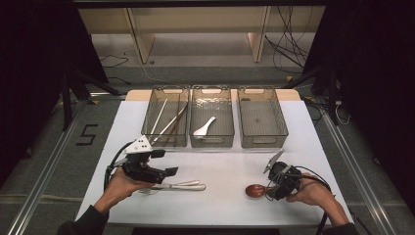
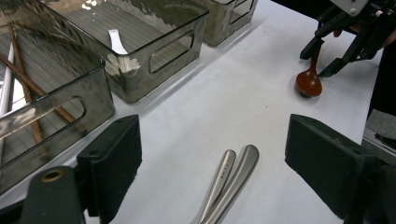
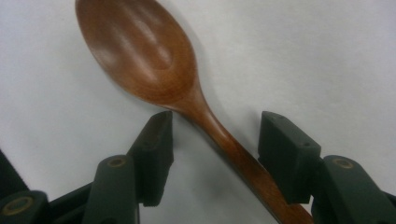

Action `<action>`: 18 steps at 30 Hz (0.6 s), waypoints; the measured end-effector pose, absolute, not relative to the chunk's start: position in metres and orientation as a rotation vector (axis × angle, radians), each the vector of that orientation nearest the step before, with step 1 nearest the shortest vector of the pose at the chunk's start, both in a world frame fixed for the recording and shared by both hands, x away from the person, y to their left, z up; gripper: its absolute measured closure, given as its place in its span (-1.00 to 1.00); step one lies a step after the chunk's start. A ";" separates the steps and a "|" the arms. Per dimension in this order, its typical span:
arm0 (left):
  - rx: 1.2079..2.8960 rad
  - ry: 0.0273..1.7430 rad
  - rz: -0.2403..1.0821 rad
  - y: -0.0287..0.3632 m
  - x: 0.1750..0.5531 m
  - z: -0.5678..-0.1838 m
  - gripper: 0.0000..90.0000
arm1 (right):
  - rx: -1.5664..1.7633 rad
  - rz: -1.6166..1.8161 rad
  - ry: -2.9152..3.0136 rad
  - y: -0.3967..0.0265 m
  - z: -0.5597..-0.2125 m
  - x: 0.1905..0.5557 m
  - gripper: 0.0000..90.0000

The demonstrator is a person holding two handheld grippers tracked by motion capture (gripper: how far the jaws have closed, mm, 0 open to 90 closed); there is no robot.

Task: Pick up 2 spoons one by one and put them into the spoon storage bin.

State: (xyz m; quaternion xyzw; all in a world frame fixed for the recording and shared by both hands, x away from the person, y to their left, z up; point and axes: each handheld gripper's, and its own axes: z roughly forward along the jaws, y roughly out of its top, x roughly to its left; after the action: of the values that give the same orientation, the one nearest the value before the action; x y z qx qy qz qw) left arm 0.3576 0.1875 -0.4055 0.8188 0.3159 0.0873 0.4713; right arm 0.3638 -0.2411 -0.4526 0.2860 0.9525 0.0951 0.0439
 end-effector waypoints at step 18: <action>2.023 0.785 0.211 0.188 0.356 -0.411 -0.60 | 0.825 0.234 2.957 -0.237 -0.452 0.365 0.76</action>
State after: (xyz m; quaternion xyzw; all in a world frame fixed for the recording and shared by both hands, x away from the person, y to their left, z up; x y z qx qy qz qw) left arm 0.3565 0.1884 -0.4108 0.8227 0.3191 0.0859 0.4626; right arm 0.3652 -0.2367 -0.4524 0.2677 0.9600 0.0759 0.0315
